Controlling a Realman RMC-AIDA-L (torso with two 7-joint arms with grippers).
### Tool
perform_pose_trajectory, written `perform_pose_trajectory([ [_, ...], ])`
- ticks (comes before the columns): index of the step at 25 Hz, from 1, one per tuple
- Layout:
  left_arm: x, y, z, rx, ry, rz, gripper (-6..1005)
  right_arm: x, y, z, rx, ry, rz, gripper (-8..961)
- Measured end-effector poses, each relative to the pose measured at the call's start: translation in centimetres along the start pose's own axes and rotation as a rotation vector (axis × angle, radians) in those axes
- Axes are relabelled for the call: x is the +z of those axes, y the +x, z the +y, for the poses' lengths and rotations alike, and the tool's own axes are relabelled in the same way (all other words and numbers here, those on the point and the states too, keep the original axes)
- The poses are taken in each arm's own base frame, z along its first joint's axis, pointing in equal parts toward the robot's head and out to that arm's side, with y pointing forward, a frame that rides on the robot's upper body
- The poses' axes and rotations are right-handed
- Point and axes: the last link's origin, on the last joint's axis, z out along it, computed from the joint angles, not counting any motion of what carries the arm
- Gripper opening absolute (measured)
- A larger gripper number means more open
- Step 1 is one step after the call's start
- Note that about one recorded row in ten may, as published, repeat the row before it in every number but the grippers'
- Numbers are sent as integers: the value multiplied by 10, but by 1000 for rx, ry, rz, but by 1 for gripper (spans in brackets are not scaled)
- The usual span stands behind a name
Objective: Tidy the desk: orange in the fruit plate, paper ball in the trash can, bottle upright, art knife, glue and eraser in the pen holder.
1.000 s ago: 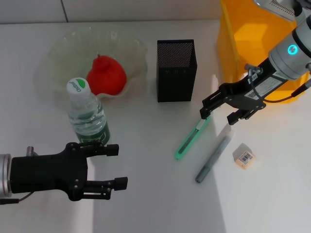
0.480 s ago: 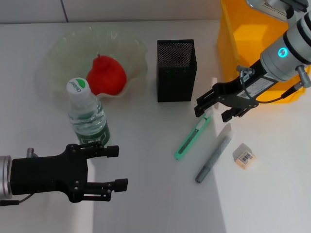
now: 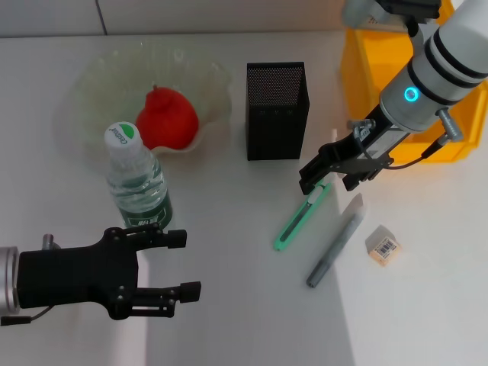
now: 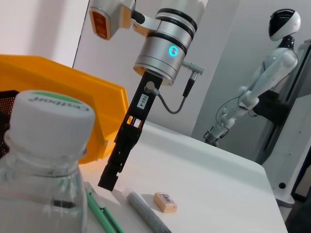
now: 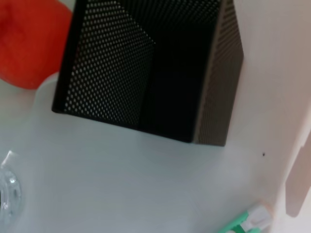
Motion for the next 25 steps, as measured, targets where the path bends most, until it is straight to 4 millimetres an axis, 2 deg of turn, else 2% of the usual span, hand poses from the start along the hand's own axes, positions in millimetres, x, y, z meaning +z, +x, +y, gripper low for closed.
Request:
perform_pose_trajectory([
  [8, 1, -3, 2, -12, -4, 2, 860, -7, -12, 12, -73, 73, 2, 802],
  [14, 1, -4, 2, -14, -5, -2, 860, -1, -13, 21, -101, 96, 34, 802],
  [25, 3, -6, 3, -8, -13, -14, 860, 7, -10, 19, -90, 99, 52, 802],
])
